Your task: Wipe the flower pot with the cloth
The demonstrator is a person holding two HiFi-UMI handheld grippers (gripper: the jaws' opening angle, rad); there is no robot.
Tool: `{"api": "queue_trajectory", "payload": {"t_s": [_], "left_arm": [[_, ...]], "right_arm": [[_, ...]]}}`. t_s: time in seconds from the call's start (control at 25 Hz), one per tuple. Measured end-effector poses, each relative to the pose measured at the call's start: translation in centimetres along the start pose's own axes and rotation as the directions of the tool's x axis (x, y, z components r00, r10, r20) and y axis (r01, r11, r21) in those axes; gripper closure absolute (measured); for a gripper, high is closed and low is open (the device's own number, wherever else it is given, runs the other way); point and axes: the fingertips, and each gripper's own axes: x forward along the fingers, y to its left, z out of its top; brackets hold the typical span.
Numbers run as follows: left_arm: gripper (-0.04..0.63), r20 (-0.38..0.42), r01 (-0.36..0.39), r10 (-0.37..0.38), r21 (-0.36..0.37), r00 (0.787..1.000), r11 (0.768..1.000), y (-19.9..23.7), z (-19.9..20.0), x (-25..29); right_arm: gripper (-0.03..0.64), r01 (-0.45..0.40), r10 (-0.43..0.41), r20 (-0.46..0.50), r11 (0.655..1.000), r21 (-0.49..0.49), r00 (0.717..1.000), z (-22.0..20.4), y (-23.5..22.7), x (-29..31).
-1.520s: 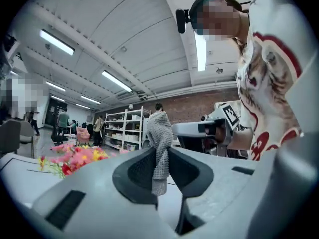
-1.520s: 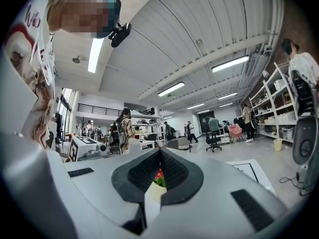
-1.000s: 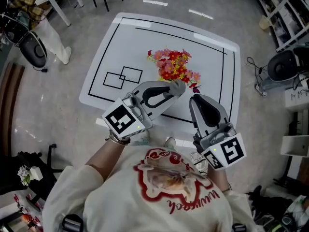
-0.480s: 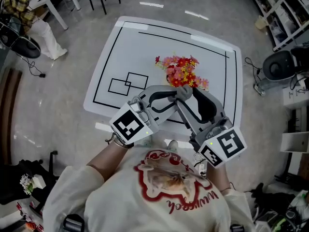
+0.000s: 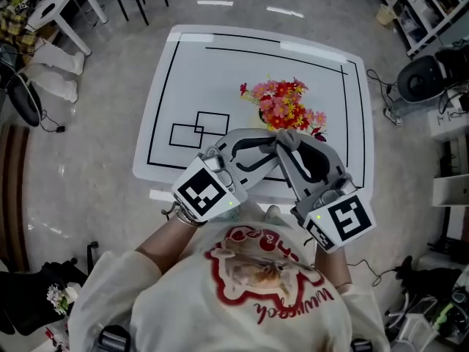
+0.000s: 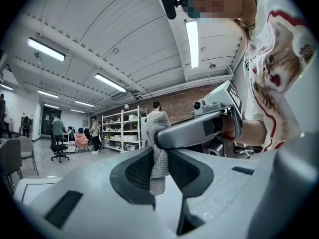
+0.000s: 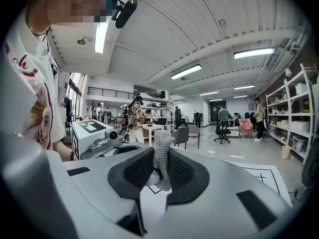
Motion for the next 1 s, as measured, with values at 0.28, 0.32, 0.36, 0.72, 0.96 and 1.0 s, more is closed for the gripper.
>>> {"api": "queue_trajectory", "payload": {"t_s": [0.28, 0.32, 0.36, 0.72, 0.96, 1.0], "left_arm": [[0.532, 0.097, 0.058, -0.056, -0.015, 0.994, 0.998, 0.1, 1.2, -0.9], [0.532, 0.092, 0.044, -0.042, -0.017, 0.995, 0.999, 0.4, 1.0, -1.1], [0.532, 0.090, 0.026, -0.024, -0.024, 0.996, 0.999, 0.9, 0.9, -1.3], [0.532, 0.115, -0.121, 0.127, -0.058, 0.985, 0.991, 5.9, 2.1, -1.4], [0.534, 0.068, -0.258, 0.265, -0.093, 0.962, 0.962, 10.0, 1.1, -1.8], [0.534, 0.060, -0.291, 0.298, -0.099, 0.953, 0.951, 10.9, 0.8, -2.1]], "right_arm": [[0.566, 0.137, -0.140, 0.121, 0.990, 0.029, 0.983, 2.4, -2.7, -2.2], [0.566, 0.170, -0.172, 0.136, 0.985, 0.022, 0.976, 2.8, -3.6, -2.7], [0.566, 0.192, -0.192, 0.142, 0.981, 0.014, 0.971, 3.1, -4.4, -3.1], [0.566, 0.194, -0.190, 0.157, 0.981, -0.013, 0.969, 4.0, -9.0, -3.0], [0.566, 0.143, -0.138, 0.139, 0.989, -0.025, 0.981, 4.6, -14.8, -0.7], [0.565, 0.131, -0.125, 0.129, 0.991, -0.038, 0.984, 4.5, -15.7, 0.0]]}}
